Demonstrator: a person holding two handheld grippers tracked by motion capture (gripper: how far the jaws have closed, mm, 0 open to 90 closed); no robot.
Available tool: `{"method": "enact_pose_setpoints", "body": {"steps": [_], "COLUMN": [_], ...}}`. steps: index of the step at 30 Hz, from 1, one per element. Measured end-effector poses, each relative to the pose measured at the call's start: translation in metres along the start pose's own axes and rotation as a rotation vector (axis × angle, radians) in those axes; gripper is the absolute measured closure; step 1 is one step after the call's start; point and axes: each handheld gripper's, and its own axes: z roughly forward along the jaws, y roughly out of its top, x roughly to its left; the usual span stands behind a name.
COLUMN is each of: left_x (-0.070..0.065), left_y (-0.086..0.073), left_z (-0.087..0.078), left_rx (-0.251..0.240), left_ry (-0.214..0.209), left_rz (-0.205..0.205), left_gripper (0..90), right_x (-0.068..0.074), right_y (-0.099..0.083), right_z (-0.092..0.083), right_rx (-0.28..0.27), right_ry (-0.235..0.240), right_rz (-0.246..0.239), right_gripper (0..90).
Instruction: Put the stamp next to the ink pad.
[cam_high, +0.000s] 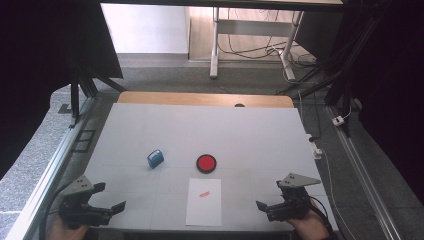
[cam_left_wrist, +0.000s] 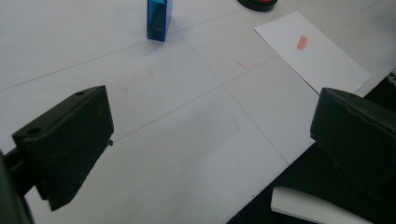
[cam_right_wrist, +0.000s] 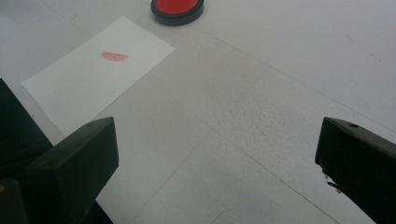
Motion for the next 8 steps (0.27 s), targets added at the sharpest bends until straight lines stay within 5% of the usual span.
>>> {"method": "enact_pose_setpoints", "body": {"steps": [8], "left_x": [-0.0027], "left_y": [0.0017], "left_z": [0.0043], "left_rx": [0.037], "left_ry": [0.028], "left_rz": [0.007], "left_gripper": [0.0], "right_x": [-0.0001], "right_y": [0.0000], "right_z": [0.0008], "right_rx": [0.004], "right_ry": [-0.002], "right_rz": [0.000], "right_gripper": [0.0]}}
